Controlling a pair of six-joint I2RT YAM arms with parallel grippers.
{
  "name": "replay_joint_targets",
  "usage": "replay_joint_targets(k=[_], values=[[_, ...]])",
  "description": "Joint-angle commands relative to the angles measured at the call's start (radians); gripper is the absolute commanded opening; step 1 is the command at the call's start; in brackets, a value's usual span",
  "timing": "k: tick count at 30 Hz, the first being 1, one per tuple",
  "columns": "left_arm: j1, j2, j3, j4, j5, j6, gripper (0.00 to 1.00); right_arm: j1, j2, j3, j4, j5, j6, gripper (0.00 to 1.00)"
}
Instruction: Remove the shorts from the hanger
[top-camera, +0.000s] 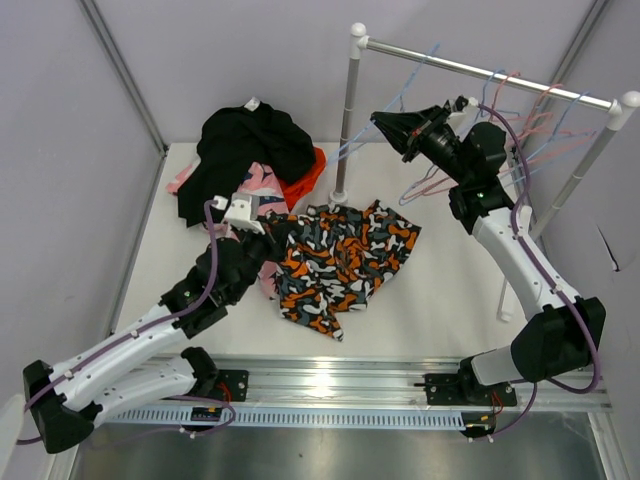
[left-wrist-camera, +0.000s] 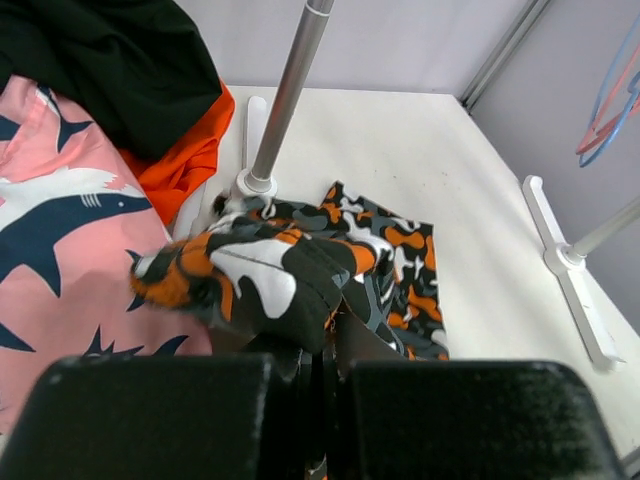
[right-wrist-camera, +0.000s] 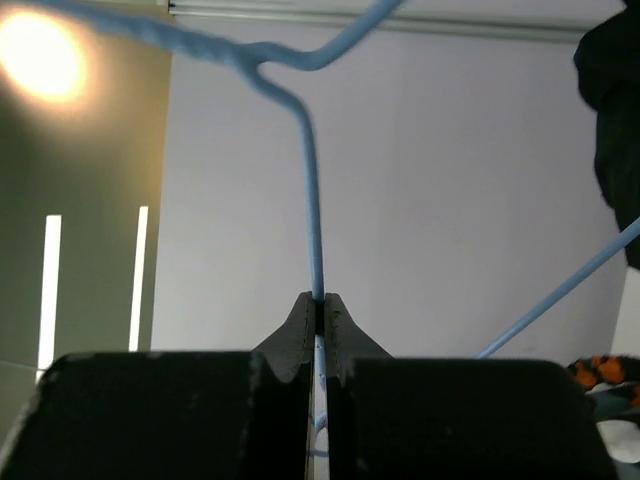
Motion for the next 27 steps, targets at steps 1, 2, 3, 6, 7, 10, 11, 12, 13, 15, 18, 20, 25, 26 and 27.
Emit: replay_joint_targets(k=[1, 2, 3, 6, 7, 10, 11, 12, 13, 15, 18, 20, 25, 26, 27], values=[[-0.010, -0.037, -0.027, -0.011, -0.003, -0.035, 0.00, -0.030, 0.000, 0.055, 0.021, 0.044, -0.028, 0.00], [-0.014, -0.041, -0.028, -0.011, -0.003, -0.035, 0.00, -0.032, 0.002, 0.057, 0.018, 0.047, -0.031, 0.00], [-0.015, -0.044, -0.031, -0.011, -0.003, -0.035, 0.00, -0.035, 0.002, 0.057, 0.014, 0.051, -0.037, 0.00], [-0.017, -0.047, -0.025, -0.011, -0.008, -0.037, 0.00, -0.033, -0.010, 0.049, -0.008, 0.059, -0.054, 0.00], [-0.018, -0.047, -0.019, -0.036, -0.009, -0.035, 0.00, -0.035, -0.016, 0.041, -0.020, 0.061, -0.061, 0.00], [-0.020, -0.045, 0.025, -0.065, -0.015, -0.024, 0.00, -0.035, -0.038, 0.022, -0.022, 0.056, -0.063, 0.00], [-0.020, -0.047, 0.042, -0.091, -0.030, -0.009, 0.00, -0.035, -0.044, 0.008, -0.022, 0.055, -0.066, 0.00], [-0.020, -0.047, 0.095, -0.106, -0.043, 0.002, 0.00, -0.035, -0.058, 0.002, -0.023, 0.051, -0.066, 0.00], [-0.020, -0.047, 0.119, -0.120, -0.060, 0.014, 0.00, -0.035, -0.064, -0.003, -0.026, 0.048, -0.070, 0.01], [-0.018, -0.041, 0.221, -0.160, -0.104, 0.064, 0.00, -0.033, -0.087, -0.009, -0.034, 0.041, -0.086, 0.17], [-0.015, 0.004, 0.362, -0.183, -0.155, 0.161, 0.00, -0.032, -0.118, -0.008, -0.068, 0.045, -0.123, 0.70], [-0.003, 0.034, 0.433, -0.183, -0.169, 0.233, 0.00, -0.032, -0.131, -0.006, -0.078, 0.047, -0.150, 0.88], [0.084, 0.134, 0.631, -0.195, -0.134, 0.315, 0.00, -0.033, -0.182, -0.003, -0.137, 0.030, -0.201, 0.99], [0.132, 0.151, 0.689, -0.200, -0.120, 0.330, 0.00, -0.032, -0.193, -0.006, -0.147, 0.031, -0.212, 0.99], [0.155, 0.171, 0.753, -0.206, -0.104, 0.336, 0.00, -0.030, -0.202, -0.011, -0.167, 0.033, -0.228, 0.99]])
